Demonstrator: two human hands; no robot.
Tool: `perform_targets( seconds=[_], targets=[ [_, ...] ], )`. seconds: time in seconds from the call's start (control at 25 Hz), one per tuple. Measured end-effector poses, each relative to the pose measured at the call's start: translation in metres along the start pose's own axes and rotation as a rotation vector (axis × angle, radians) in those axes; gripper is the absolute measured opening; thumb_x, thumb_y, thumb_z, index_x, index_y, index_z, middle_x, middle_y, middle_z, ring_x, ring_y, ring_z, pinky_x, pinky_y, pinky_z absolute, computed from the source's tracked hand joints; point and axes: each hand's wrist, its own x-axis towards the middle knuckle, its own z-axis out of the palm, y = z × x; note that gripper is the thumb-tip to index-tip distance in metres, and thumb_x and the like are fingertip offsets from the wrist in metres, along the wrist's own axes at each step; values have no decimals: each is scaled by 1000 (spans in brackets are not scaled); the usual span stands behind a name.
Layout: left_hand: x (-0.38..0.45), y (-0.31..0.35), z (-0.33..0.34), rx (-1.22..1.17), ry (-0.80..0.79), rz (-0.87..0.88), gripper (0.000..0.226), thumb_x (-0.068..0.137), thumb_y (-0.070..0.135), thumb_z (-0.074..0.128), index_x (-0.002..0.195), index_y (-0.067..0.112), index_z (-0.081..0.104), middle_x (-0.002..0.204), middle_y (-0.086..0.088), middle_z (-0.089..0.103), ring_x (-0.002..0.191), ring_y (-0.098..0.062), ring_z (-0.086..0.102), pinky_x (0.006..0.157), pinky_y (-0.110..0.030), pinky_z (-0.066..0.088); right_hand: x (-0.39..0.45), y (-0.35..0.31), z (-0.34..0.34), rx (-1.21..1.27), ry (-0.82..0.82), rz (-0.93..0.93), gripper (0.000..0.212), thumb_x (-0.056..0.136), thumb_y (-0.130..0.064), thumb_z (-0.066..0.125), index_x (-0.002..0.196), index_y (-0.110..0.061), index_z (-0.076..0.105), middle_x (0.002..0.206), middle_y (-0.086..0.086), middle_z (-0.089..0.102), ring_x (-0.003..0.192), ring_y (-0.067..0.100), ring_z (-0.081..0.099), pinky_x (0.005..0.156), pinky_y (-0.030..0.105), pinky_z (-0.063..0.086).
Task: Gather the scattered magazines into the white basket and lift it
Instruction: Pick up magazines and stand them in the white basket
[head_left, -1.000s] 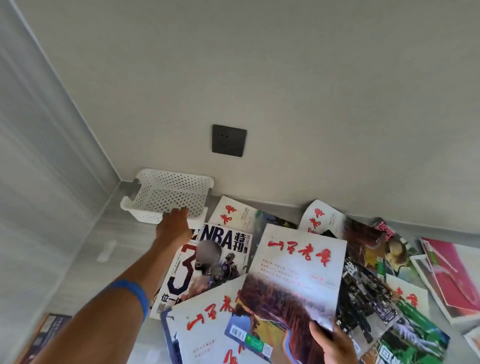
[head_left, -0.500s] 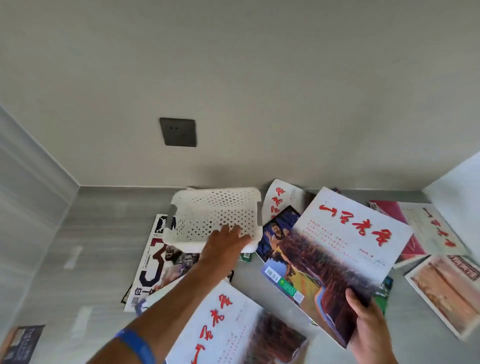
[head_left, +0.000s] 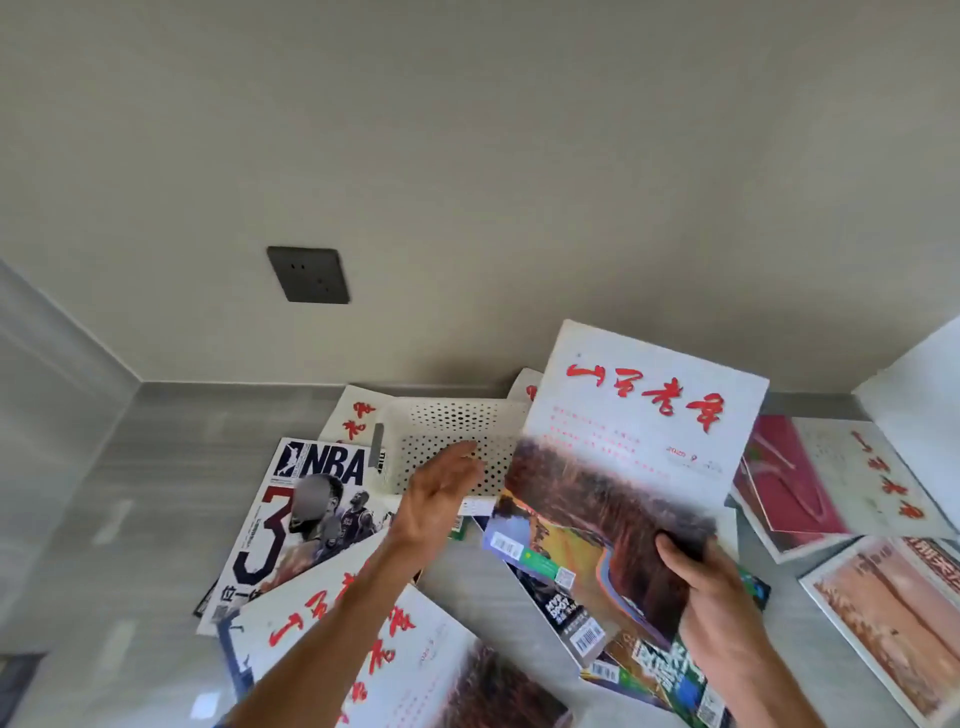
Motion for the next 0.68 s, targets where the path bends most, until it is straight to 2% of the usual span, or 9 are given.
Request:
perform_targets(
  seconds=[0.04, 0.12, 0.2, 0.28, 0.32, 0.4, 0.52, 0.6, 0.68],
  targets=[
    [1, 10, -15, -119, -32, -16, 29, 81, 26, 64, 109, 34, 67, 109, -7, 73, 102, -19, 69, 92, -27, 52, 13, -7, 25, -6, -68, -12, 31, 82, 5, 56, 112, 1, 63, 96, 10, 76, 84, 22, 73, 72, 31, 61],
    [15, 25, -44, -65, 6, 70, 35, 82, 5, 56, 107, 27, 67, 98, -8, 73, 90, -21, 70, 80, -27, 57, 42, -21, 77, -138, -203, -60, 28, 84, 8, 57, 109, -4, 64, 97, 9, 74, 86, 21, 70, 75, 29, 58],
    [38, 33, -67, 153, 152, 47, 40, 77, -4, 56, 91, 32, 63, 85, -1, 74, 78, -21, 70, 65, -30, 57, 75, -26, 123, -543, -236, -158, 35, 82, 13, 56, 101, -15, 65, 92, 4, 72, 79, 18, 65, 65, 19, 50],
    [56, 30, -79, 282, 169, -54, 29, 70, 0, 61, 80, 27, 61, 78, 4, 72, 73, -22, 68, 58, -32, 50, 100, -18, 154, -940, -207, -243, 39, 78, 15, 45, 100, -13, 61, 91, 9, 67, 77, 23, 60, 59, 25, 43],
    [62, 25, -81, 328, 147, -98, 24, 70, 3, 63, 78, 26, 61, 76, 6, 70, 73, -22, 66, 57, -30, 46, 109, -10, 163, -1022, -189, -255, 39, 76, 15, 42, 100, -10, 59, 93, 13, 66, 80, 26, 61, 62, 29, 43],
    [71, 9, -83, 386, 155, -121, 20, 73, 9, 66, 82, 26, 61, 78, 9, 67, 73, -19, 64, 54, -27, 43, 123, 9, 169, -1031, -155, -247, 42, 73, 16, 41, 101, -10, 59, 96, 16, 67, 85, 29, 63, 66, 33, 48],
    [78, -14, -87, 516, 236, -68, 16, 81, 18, 66, 93, 26, 58, 82, 10, 67, 74, -16, 66, 52, -23, 42, 133, 37, 162, -1007, -99, -236, 40, 74, 11, 47, 103, -13, 61, 97, 10, 72, 87, 27, 66, 74, 41, 55],
    [83, -26, -86, 538, 195, -110, 24, 79, 21, 66, 102, 23, 60, 95, 4, 71, 78, -17, 66, 57, -25, 46, 138, 44, 159, -1068, -74, -236, 31, 81, -1, 57, 107, -16, 61, 96, 6, 72, 81, 24, 67, 66, 38, 56],
    [84, -37, -82, 558, 122, -120, 38, 76, 24, 64, 114, 27, 60, 106, 5, 70, 80, -15, 64, 58, -23, 43, 145, 48, 159, -1115, -83, -209, 38, 79, -3, 59, 115, -15, 57, 99, 7, 70, 87, 27, 67, 70, 38, 56]
  ],
)
